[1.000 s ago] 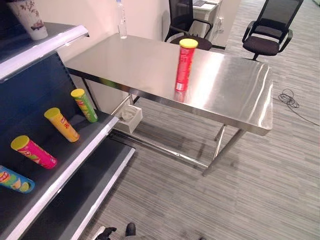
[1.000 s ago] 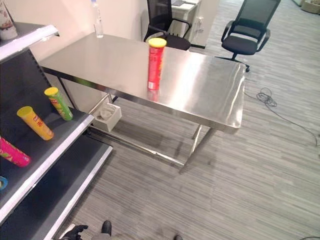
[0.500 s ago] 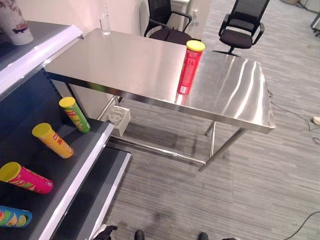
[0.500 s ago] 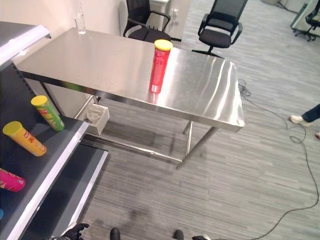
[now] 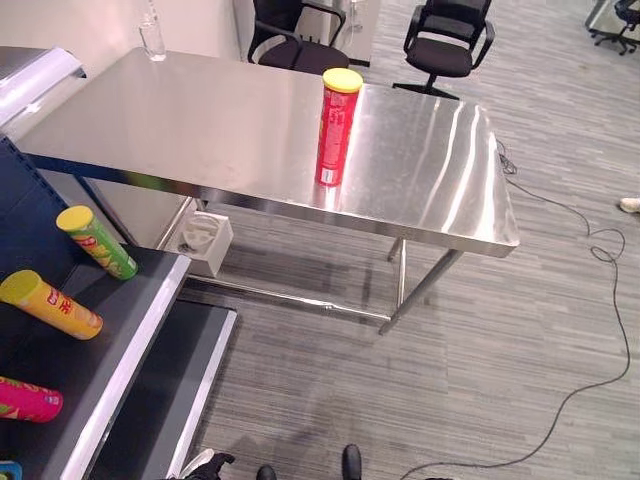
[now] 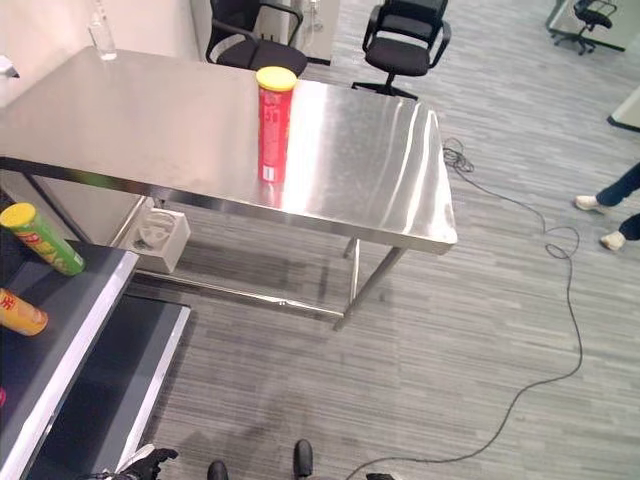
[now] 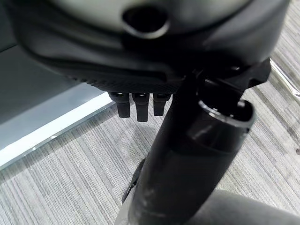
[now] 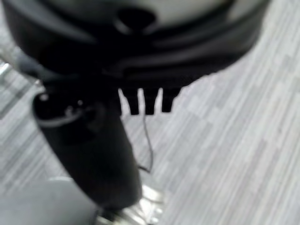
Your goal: Put the goods on the table back onto the shelves and tidy them up.
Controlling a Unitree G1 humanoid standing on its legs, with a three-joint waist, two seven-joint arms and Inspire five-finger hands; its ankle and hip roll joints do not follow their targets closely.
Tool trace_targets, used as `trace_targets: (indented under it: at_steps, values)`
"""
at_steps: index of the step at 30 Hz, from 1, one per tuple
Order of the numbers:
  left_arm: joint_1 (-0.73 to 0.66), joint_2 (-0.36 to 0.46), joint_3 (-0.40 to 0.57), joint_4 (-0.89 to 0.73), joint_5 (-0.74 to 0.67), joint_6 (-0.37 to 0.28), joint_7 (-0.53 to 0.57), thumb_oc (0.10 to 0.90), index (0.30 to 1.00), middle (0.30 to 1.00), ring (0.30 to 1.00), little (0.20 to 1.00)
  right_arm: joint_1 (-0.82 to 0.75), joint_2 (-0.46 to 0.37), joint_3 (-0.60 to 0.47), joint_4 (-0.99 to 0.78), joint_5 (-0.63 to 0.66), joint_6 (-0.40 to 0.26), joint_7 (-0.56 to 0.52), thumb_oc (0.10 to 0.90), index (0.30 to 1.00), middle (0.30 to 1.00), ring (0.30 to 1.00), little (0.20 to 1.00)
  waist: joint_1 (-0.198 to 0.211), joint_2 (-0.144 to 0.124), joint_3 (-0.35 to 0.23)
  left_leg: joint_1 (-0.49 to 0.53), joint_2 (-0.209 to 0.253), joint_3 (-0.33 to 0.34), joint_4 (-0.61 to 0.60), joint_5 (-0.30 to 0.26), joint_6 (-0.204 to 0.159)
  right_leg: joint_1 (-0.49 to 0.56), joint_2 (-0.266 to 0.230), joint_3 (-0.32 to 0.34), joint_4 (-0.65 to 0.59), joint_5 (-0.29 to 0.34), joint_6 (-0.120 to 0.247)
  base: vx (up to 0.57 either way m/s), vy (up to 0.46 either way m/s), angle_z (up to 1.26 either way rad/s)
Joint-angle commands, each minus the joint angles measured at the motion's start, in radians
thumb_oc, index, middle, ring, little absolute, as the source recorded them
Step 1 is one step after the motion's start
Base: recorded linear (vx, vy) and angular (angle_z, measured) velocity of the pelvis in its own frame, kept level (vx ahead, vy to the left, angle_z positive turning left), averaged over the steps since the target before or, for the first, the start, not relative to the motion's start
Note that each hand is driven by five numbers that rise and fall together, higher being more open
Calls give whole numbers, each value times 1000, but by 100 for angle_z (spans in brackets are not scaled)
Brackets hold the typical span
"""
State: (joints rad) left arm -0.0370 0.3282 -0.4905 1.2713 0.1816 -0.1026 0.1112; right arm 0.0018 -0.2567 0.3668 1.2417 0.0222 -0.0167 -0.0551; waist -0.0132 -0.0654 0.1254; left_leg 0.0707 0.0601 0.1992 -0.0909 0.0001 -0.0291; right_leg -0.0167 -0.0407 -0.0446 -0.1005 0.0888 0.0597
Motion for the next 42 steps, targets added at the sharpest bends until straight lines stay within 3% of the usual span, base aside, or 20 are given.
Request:
trace_targets:
  at_steps: [1,4,5,7,9,11,12,13,15,17,19,20,22,24,28,29,32,33,36,42]
  values:
    - [-82,-108,14,12,-6,-36,-13,800,900,900,900,900,-68,-41,10,-59,14,-38,-12,800,900,900,900,900,29,34,-45,-4,-46,-87,48,-63,-26,-37,70,83,109,-74,40,229,-161,22]
    - [-82,-101,32,-13,-13,-33,-10,800,900,900,900,900,-59,-98,3,-213,-9,-41,-24,800,900,900,900,900,34,20,-29,-51,-39,-90,188,-90,-46,-7,63,75,93,-82,29,97,-157,18]
    - [-87,-98,42,-60,-22,-34,-7,800,900,900,900,900,-28,-161,-44,-364,-24,-42,-46,800,900,900,900,900,36,3,-2,-143,-38,-107,352,-78,-64,12,48,65,83,-83,19,45,-196,26]
    - [-86,-102,44,-73,-19,-33,2,800,900,900,900,900,0,-217,-109,-474,-39,-44,-78,800,900,900,900,900,33,-5,12,-215,-33,-121,482,-57,-68,29,39,54,77,-89,8,59,-126,39]
    - [-79,-107,42,-79,-15,-33,4,800,900,900,900,900,25,-254,-157,-553,-51,-40,-95,800,900,900,900,900,28,1,15,-240,-24,-122,514,-50,-64,37,37,47,76,-95,5,86,-8,40]
    - [-72,-116,52,-83,-10,-36,10,800,900,900,900,900,63,-302,-239,-644,-72,-53,-129,800,900,900,900,900,26,6,15,-256,-3,-99,473,-45,-55,53,24,34,75,-109,6,143,50,14]
    - [-57,-125,89,-67,-16,-36,11,800,900,900,900,900,92,-349,-335,-750,-109,-62,-170,800,900,900,900,900,28,9,2,-242,2,-87,377,-60,-44,58,15,24,75,-121,13,127,54,24]
    - [-57,-125,89,-67,-16,-36,11,800,900,900,900,900,94,-349,-336,-751,-109,-62,-170,800,900,900,900,900,29,9,2,-240,1,-86,374,-59,-44,59,14,24,75,-121,13,256,131,20]
    - [-43,-147,128,-26,-30,-31,20,800,900,900,900,900,121,-386,-445,-902,-122,-80,-215,800,900,900,900,900,39,30,-14,-251,15,-114,167,37,-60,75,25,14,76,-148,17,228,132,9]
    - [-44,-153,127,-20,-27,-31,25,800,900,900,900,900,136,-391,-478,-937,-104,-85,-216,800,900,900,900,900,41,32,-15,-250,17,-118,102,66,-65,83,22,13,78,-160,16,159,71,11]
    - [-42,-152,129,-17,-14,-33,28,800,900,900,900,900,165,-419,-522,-1089,48,-165,-132,800,900,900,900,900,44,25,-7,-301,30,-116,18,85,-79,112,16,30,83,-188,21,205,82,-7]
    - [-42,-152,127,-17,-14,-33,28,800,900,900,900,900,170,-420,-527,-1094,51,-164,-128,800,900,900,900,900,46,25,-7,-301,30,-115,18,85,-79,112,15,31,83,-189,22,157,78,-7]
    - [-17,-153,178,-2,-16,-41,-1,800,900,900,900,900,289,-474,-586,-1274,126,-202,31,800,900,900,900,900,33,41,-33,-270,49,-103,4,120,-98,143,17,54,90,-213,36,320,194,-20]
    - [-17,-149,182,3,-9,-49,-11,800,900,900,900,900,317,-499,-598,-1323,154,-209,82,800,900,900,900,900,22,46,-49,-246,50,-96,4,143,-102,147,1,69,97,-215,45,285,221,-28]
    - [-27,-134,159,-10,21,-62,-17,800,900,900,900,900,349,-556,-604,-1379,210,-208,160,800,900,900,900,900,13,40,-68,-224,47,-58,4,133,-99,129,-31,86,97,-203,65,148,152,-47]
    - [-40,-127,139,-22,28,-70,-25,800,900,900,900,900,336,-622,-575,-1361,237,-195,195,800,900,900,900,900,5,35,-70,-216,43,-39,4,122,-90,111,-48,99,100,-191,82,110,163,-27]
    - [-51,-124,129,-37,25,-73,-29,800,900,900,900,900,342,-682,-578,-1375,287,-193,236,800,900,900,900,900,-3,31,-72,-211,40,-17,4,114,-83,91,-61,123,105,-179,95,100,169,-27]
    - [-66,-125,109,-51,20,-82,-33,800,900,900,900,900,352,-738,-598,-1384,378,-208,273,800,900,900,900,900,-23,26,-72,-205,36,8,4,102,-76,72,-76,142,110,-160,115,101,178,-32]
    - [-65,-128,97,-66,23,-94,-42,800,900,900,900,900,376,-718,-698,-1372,498,-214,307,800,900,900,900,900,-41,22,-77,-195,33,48,4,87,-66,44,-93,169,116,-128,135,107,155,-45]
    - [-35,-151,78,-72,39,-106,-57,800,900,900,900,900,311,-627,-953,-1359,555,-281,201,800,900,900,900,900,-70,28,-88,-172,-4,75,6,38,-35,18,-134,197,132,-60,167,103,152,-39]
